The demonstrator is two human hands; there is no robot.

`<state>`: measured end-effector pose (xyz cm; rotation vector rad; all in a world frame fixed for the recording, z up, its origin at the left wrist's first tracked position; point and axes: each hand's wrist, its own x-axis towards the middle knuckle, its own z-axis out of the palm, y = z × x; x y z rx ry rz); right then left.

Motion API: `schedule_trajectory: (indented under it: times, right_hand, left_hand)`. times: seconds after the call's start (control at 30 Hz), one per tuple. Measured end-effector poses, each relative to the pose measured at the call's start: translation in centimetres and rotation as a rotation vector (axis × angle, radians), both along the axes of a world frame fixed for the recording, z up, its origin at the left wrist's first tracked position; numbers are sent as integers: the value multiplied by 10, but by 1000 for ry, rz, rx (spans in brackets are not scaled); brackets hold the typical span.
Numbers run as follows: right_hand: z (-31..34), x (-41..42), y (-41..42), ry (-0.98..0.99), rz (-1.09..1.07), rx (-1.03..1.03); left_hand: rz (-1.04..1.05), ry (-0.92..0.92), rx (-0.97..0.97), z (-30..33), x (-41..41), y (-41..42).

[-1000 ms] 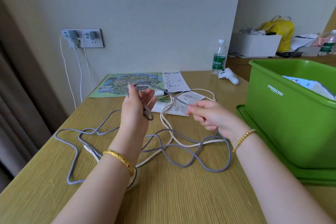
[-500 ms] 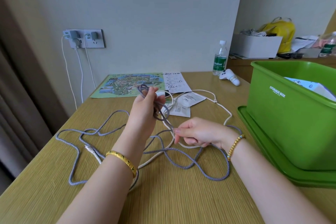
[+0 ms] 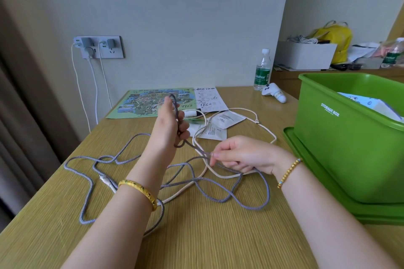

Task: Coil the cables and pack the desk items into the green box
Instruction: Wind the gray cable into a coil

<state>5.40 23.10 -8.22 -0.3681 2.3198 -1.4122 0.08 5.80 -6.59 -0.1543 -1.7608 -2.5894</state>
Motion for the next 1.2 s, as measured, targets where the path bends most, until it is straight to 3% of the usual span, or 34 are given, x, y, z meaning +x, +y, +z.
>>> schedule_trajectory:
  times: [0.23, 0.37, 0.5, 0.6, 0.67, 0.8, 1.0, 1.2]
  right_hand:
    - [17, 8, 23, -21, 5, -357]
    - [18, 8, 26, 52, -62, -581]
    - [18, 3, 30, 110, -174, -810]
    - [17, 0, 28, 118, -181, -857]
    - [15, -1, 26, 120, -153, -868]
    - [14, -2, 24, 147, -148, -863]
    - [9, -3, 17, 196, -202, -687]
    - [8, -2, 10, 163, -213, -576]
  left_hand:
    - [110, 67, -274, -6, -5, -15]
    - [-105, 56, -541, -10, -1, -10]
    - [-374, 169, -746, -12, 11, -5]
    - [-573, 261, -821, -12, 19, 1]
    - [-591, 293, -898, -13, 22, 5]
    - [-501, 275, -736, -12, 25, 9]
    - [-471, 327, -489, -6, 29, 16]
    - [-567, 368, -613, -6, 28, 8]
